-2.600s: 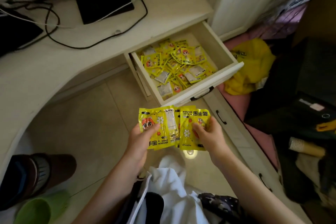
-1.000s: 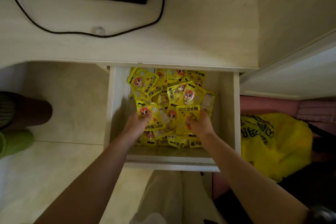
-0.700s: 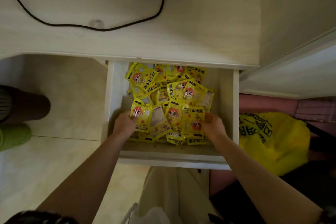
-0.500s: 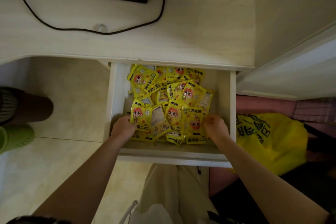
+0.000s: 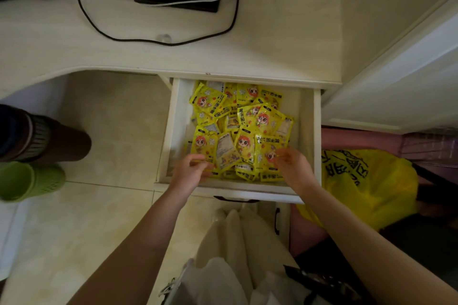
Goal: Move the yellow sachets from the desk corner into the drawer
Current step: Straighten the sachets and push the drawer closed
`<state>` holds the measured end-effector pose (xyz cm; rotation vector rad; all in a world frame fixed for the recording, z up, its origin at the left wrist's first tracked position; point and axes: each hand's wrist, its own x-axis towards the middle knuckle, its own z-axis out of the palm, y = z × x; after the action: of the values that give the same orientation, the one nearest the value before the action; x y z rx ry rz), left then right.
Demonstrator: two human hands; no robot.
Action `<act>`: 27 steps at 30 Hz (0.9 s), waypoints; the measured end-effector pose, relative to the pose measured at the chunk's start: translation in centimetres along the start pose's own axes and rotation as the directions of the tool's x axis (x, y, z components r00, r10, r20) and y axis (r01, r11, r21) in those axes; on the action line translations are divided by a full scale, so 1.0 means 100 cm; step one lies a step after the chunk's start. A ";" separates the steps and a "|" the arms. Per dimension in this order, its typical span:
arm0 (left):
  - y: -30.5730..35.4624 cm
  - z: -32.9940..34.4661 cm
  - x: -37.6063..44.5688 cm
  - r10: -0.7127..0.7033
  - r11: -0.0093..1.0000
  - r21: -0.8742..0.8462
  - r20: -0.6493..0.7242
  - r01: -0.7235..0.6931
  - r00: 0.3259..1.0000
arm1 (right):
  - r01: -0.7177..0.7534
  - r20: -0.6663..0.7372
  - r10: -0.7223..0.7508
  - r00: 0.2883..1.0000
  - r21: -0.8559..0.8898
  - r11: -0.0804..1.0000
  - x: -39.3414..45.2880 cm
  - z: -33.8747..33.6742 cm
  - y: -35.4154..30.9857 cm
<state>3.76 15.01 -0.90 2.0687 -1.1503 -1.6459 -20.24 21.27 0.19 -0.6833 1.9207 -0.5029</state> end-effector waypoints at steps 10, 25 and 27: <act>-0.062 -0.030 -0.041 -0.025 0.998 -0.049 0.069 0.029 0.997 | -0.140 -0.038 0.149 0.988 0.181 0.973 -0.068 0.038 0.053; -0.066 -0.042 -0.009 -0.333 0.735 -0.518 0.286 0.437 0.899 | -0.406 0.162 0.471 0.867 0.779 0.479 -0.054 0.029 0.055; -0.064 -0.038 -0.006 -0.342 0.657 -0.604 0.295 0.451 0.892 | -0.403 0.173 0.472 0.864 0.800 0.445 -0.051 0.028 0.053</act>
<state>9.87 18.63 -3.33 1.7837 -0.0389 -2.0433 -17.25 28.45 -0.80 0.4718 1.5679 -0.9911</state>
